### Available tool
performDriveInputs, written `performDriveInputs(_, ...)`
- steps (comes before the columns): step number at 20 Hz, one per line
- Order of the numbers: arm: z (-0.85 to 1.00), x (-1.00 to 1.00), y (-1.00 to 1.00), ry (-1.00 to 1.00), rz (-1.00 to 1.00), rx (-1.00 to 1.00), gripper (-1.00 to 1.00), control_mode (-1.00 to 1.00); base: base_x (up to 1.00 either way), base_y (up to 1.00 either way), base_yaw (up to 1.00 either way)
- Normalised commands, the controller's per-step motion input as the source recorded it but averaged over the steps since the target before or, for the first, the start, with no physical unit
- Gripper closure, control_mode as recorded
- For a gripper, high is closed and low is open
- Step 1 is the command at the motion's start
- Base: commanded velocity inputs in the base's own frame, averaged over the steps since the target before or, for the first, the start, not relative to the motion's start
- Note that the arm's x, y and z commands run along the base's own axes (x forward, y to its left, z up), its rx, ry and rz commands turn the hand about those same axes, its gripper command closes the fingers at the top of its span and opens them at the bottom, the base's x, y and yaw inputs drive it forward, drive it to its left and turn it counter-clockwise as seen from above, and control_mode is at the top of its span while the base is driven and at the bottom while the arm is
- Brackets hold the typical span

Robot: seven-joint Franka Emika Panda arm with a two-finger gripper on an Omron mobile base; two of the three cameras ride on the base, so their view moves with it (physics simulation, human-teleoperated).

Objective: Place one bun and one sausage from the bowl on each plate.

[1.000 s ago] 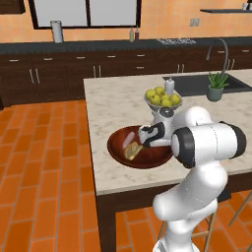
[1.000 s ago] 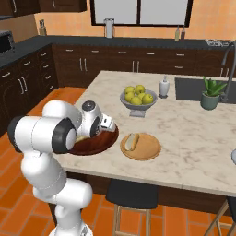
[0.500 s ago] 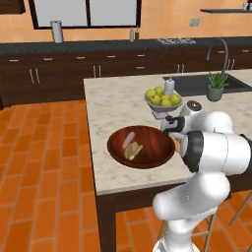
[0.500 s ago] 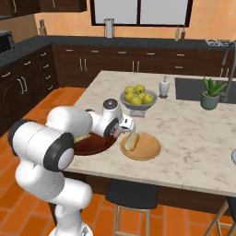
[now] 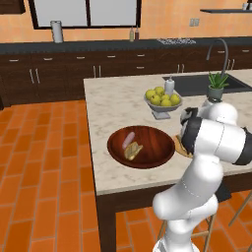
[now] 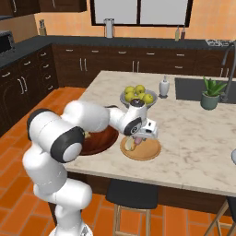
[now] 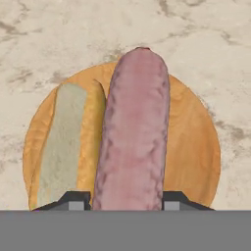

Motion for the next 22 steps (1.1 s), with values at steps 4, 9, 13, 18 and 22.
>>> performDriveInputs(4,-0.49,-0.04,-0.25,0.07,0.14,0.01,1.0,-1.0,0.0,0.0,0.0)
performDriveInputs(9,-0.39,0.07,-0.1,0.0,0.06,0.0,1.0,-1.0,0.0,0.0,0.0)
performDriveInputs(13,-0.49,0.01,-0.13,0.0,0.04,0.0,1.0,-1.0,0.0,0.0,0.0)
performDriveInputs(18,-0.05,0.0,0.0,0.0,0.0,0.0,1.0,-1.0,0.0,0.0,0.0)
performDriveInputs(22,0.0,0.0,0.0,0.0,0.0,0.0,-1.0,-1.0,0.0,0.0,0.0)
